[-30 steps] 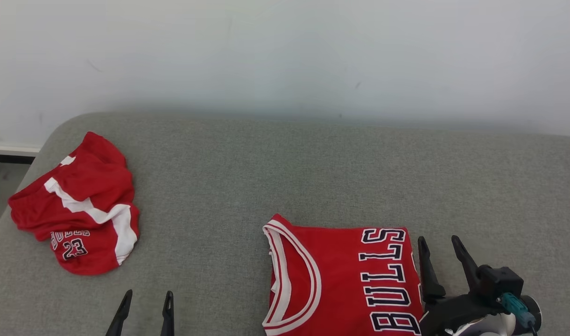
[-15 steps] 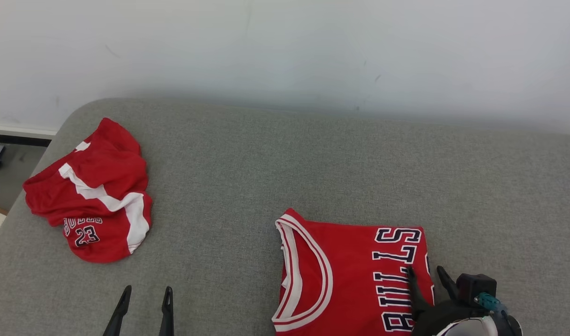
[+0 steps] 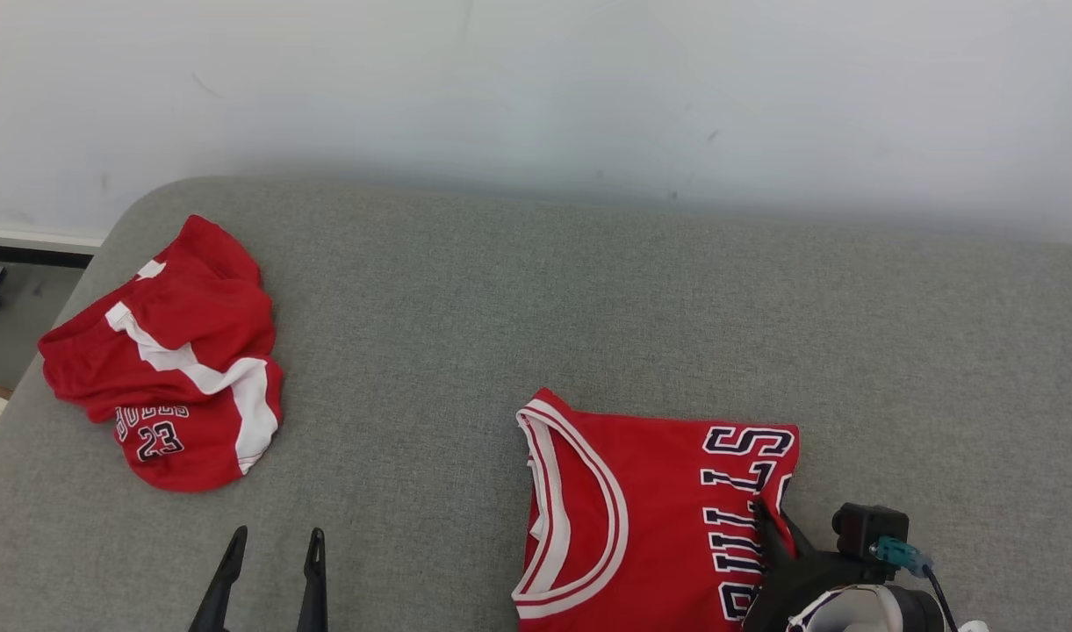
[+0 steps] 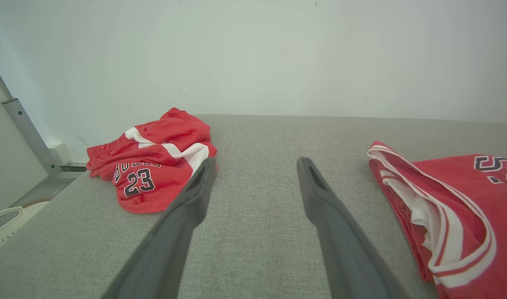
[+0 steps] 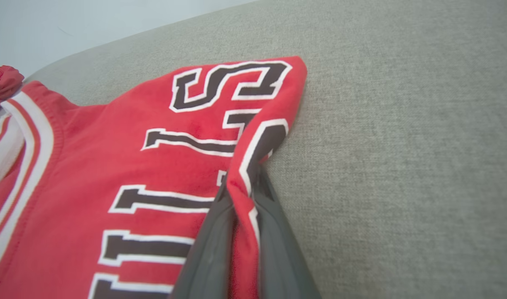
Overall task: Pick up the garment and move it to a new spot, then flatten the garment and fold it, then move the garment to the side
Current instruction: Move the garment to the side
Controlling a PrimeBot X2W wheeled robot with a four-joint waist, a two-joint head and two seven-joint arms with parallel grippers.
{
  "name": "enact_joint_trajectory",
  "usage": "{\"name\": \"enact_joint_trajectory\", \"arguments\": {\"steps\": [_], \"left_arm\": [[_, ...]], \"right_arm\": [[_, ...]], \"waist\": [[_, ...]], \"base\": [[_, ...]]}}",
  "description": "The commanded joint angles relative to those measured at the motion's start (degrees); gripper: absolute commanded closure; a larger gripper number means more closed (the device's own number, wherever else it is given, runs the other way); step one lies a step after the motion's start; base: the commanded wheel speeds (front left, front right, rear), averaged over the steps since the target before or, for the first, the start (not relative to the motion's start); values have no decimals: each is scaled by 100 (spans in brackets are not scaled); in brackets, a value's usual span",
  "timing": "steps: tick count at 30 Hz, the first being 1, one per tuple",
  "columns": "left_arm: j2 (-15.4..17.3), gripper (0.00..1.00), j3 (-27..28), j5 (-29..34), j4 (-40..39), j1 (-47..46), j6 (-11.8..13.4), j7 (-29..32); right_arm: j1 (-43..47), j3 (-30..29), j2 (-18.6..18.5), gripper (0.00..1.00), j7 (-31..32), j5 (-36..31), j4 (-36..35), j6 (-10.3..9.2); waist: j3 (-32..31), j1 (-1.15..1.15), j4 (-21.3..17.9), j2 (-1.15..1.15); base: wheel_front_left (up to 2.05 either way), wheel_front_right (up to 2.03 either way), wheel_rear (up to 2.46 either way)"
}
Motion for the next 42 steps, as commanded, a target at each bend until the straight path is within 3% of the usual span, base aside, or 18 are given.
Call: {"name": "enact_joint_trajectory", "arguments": {"steps": [1,6,12,25,42], "left_arm": [[-7,0,2,-26,-12,-68,7,-18],[-7,0,-43,-72,-68,-183,7,-17],[-7,0,-45,-142,-120,-367,7,-17],[16,0,-132,-52,-358,-1039,7,-18],[221,0,-332,108,-877,-1537,7,-17]], "right_arm": [[-80,-100,-47,100,24,-75,-19,1],[-349,-385,-323,100,18,-205,-229,-5],[-890,-307,-768,100,18,-402,-353,-5],[-2325,323,-2261,100,235,-415,-338,-5],[-3207,870,-3946,100,809,-361,-255,-5]], "waist": [[33,0,-20,0],[216,0,-86,0],[528,0,-251,0],[1551,0,-762,0],[2151,0,-897,0]], "base": [[0,0,0],[0,0,0],[0,0,0],[0,0,0],[0,0,0]]}}
